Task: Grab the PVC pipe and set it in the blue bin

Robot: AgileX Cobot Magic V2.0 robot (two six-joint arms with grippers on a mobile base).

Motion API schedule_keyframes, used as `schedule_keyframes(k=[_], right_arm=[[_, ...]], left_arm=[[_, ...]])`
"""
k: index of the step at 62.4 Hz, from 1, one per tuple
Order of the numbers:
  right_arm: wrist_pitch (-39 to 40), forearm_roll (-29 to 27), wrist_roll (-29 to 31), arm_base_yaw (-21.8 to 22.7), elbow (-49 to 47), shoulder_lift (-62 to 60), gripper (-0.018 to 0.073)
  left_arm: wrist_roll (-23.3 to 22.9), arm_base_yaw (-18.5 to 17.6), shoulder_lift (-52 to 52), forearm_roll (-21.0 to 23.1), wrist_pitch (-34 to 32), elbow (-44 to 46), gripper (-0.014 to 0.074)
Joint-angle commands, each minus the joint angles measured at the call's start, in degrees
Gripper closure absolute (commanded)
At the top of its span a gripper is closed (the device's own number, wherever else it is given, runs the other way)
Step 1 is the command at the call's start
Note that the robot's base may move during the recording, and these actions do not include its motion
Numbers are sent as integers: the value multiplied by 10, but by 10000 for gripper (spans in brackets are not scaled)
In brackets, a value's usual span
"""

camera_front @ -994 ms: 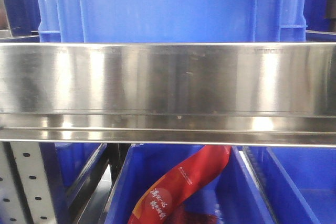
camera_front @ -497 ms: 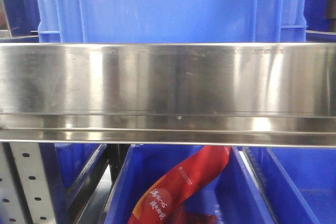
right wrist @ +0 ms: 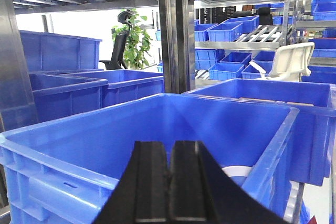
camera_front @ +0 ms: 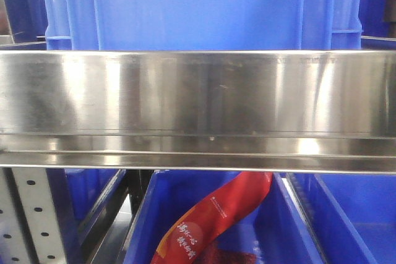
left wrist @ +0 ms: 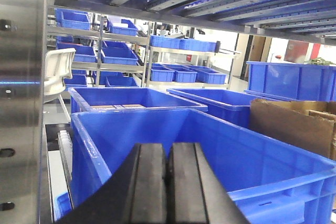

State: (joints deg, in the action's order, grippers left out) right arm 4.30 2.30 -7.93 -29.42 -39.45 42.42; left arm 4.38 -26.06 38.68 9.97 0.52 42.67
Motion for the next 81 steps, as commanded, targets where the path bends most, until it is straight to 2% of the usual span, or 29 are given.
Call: schedule_keyframes(k=[1,35,49,64,73,81], right_arm=[[16,5,5,1,1,-5,728],[17,5,5,1,1,-5,728],[-43,5,5,1,2,-4,728],[-43,5,5,1,3,-3,728],[-18,0,5,4,36,-5,728],[41,-29,5,44,88,-29,728]], left_arm=[[-3,2,-2,2,-12,-2,708],[-3,2,0,2,-21,-2,708],[-3,2,0,2,-21,-2,708],[-3,2,0,2,-21,-2,708],[-3,2,0,2,-21,-2,708],[-3,2,0,2,-21,-2,708]])
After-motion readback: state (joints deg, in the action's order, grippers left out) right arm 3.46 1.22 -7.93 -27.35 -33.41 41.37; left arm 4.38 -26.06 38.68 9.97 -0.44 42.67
